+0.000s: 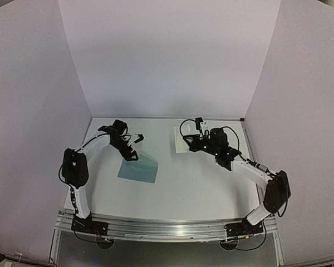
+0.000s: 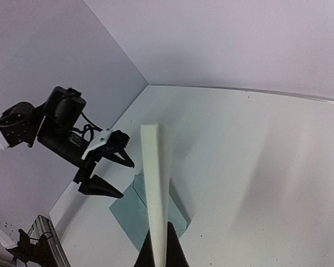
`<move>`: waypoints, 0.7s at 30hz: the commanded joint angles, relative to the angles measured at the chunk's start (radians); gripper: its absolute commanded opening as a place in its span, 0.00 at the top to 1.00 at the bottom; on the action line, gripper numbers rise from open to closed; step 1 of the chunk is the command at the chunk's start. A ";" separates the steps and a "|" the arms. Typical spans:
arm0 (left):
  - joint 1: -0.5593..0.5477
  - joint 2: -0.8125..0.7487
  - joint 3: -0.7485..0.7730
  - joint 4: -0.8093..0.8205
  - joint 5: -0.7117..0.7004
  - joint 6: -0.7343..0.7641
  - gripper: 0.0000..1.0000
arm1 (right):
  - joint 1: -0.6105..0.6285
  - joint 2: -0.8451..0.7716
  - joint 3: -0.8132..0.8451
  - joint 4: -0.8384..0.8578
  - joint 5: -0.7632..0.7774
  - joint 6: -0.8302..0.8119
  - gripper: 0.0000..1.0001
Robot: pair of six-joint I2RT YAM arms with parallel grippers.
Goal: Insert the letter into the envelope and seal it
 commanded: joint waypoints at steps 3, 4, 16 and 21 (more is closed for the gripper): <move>0.046 0.150 0.114 -0.001 -0.074 0.167 0.10 | 0.006 0.043 0.044 -0.020 -0.085 0.008 1.00; 0.048 0.169 0.123 0.004 -0.073 0.179 0.09 | 0.005 0.048 0.047 -0.020 -0.093 0.009 1.00; 0.054 0.250 0.133 0.005 0.011 0.234 0.13 | 0.006 0.130 0.129 -0.027 -0.170 0.002 1.00; 0.053 0.283 0.126 -0.029 0.054 0.239 0.25 | 0.006 0.160 0.160 -0.027 -0.205 0.005 1.00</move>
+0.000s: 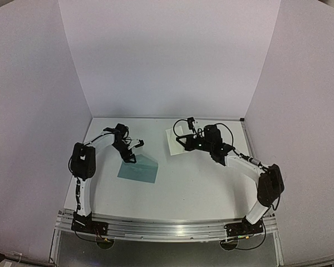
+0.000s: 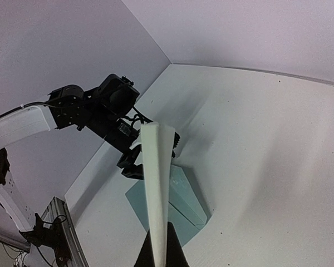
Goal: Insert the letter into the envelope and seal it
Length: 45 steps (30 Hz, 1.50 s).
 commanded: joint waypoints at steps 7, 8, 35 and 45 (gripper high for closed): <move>0.012 0.061 0.045 -0.040 0.131 0.031 0.56 | 0.004 0.050 0.073 0.003 -0.077 0.008 1.00; 0.012 0.063 0.046 -0.040 0.137 0.034 0.64 | 0.003 0.053 0.074 0.003 -0.079 0.009 1.00; -0.104 -0.323 0.243 -0.473 0.340 0.020 1.00 | 0.139 -0.073 0.099 -0.029 -0.327 -0.928 1.00; -0.134 -0.303 0.342 -0.627 0.425 0.055 1.00 | 0.201 -0.026 0.189 -0.231 -0.238 -1.351 1.00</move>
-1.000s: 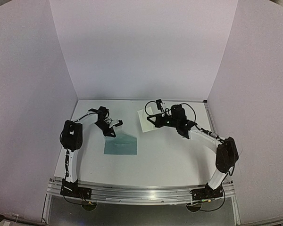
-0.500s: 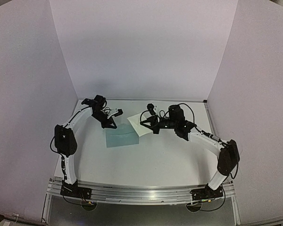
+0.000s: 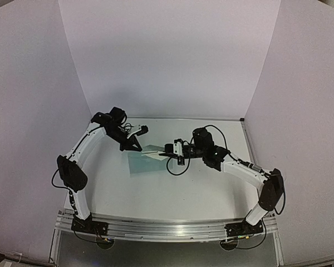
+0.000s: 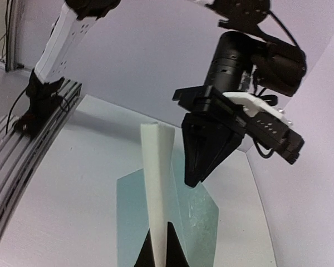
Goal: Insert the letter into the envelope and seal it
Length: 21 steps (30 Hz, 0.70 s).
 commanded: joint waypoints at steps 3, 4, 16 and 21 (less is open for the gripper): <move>-0.013 0.006 0.116 -0.215 0.105 0.047 1.00 | 0.016 0.027 0.118 -0.176 0.040 -0.289 1.00; -0.015 0.007 0.120 -0.225 0.112 0.054 1.00 | 0.017 0.030 0.121 -0.185 0.049 -0.305 1.00; -0.047 0.023 0.169 -0.333 0.143 0.117 1.00 | 0.017 0.055 0.137 -0.190 0.132 -0.413 1.00; -0.055 0.033 0.169 -0.375 0.140 0.150 1.00 | 0.017 0.064 0.160 -0.188 0.123 -0.412 1.00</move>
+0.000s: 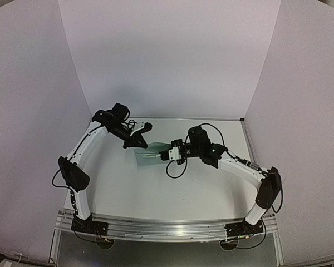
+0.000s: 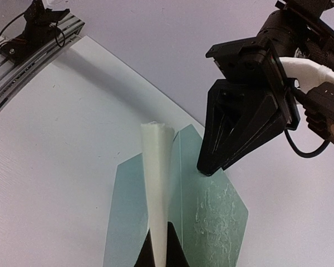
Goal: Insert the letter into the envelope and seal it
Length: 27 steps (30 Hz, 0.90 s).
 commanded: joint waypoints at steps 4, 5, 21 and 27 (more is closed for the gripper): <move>-0.009 0.011 0.041 -0.362 0.012 0.036 1.00 | 0.003 0.013 0.093 0.010 -0.015 0.007 1.00; -0.010 0.012 0.040 -0.359 0.002 0.030 1.00 | 0.003 0.013 0.099 0.020 -0.014 0.022 1.00; -0.011 -0.022 0.001 -0.375 0.086 0.055 1.00 | 0.003 0.000 0.023 0.067 0.092 -0.032 1.00; -0.010 -0.018 0.015 -0.377 0.090 0.047 1.00 | 0.002 -0.002 0.015 0.068 0.109 -0.047 1.00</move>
